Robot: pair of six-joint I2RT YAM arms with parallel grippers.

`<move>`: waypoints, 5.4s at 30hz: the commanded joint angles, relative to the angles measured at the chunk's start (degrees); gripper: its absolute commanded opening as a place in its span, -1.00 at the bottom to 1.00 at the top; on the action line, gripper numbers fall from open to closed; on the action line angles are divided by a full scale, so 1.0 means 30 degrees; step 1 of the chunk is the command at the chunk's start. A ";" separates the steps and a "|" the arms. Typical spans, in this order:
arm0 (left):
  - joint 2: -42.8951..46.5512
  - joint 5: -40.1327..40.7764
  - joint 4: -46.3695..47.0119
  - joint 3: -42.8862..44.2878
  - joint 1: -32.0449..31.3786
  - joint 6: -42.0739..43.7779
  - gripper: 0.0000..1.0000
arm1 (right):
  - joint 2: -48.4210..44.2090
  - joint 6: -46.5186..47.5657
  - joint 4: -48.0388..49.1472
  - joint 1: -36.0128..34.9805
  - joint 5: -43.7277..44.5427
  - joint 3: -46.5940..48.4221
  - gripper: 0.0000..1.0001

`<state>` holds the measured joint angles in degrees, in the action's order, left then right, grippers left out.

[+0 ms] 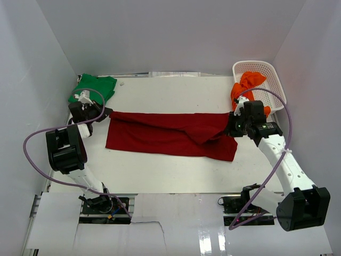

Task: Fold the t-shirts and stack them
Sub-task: Fold the other side of the tshirt into a rectangle, then rotate the tshirt 95 degrees

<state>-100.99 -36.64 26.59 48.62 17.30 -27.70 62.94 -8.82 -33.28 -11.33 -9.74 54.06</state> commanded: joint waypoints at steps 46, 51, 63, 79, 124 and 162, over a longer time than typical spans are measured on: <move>-0.4274 0.2310 -1.4428 0.6147 -0.6470 0.2497 0.96 | 1.2381 -0.5058 0.1748 -0.6711 0.7141 0.0489 -0.82; -0.4483 0.4004 -1.5131 0.5504 -0.6499 0.1417 0.96 | 1.4439 -0.4943 0.1746 -0.6067 0.7084 0.1899 -0.81; 0.0436 0.6296 -1.4576 -0.1964 -0.7288 -0.3978 0.96 | 1.9417 -0.2161 -0.0683 -0.2083 0.6586 0.9569 -0.80; 0.6005 0.6500 -1.4080 -0.6215 -1.6690 -1.1559 0.96 | 2.8269 -0.0693 -0.2801 -0.0444 0.1790 2.5313 -0.46; -0.1164 0.0613 -0.9337 1.0297 -1.2420 -0.6152 0.96 | 1.9307 -0.2334 0.2744 0.0526 -0.6451 1.7054 0.40; -1.8250 -0.2728 -0.3384 2.5100 -1.1128 -0.6527 0.96 | 2.2061 -0.1601 0.4236 -0.0851 -0.7420 1.4180 -0.39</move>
<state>-154.58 -44.82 15.81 121.84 -16.12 -48.05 130.10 -14.11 -21.58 -13.34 -31.70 98.72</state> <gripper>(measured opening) 0.979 0.316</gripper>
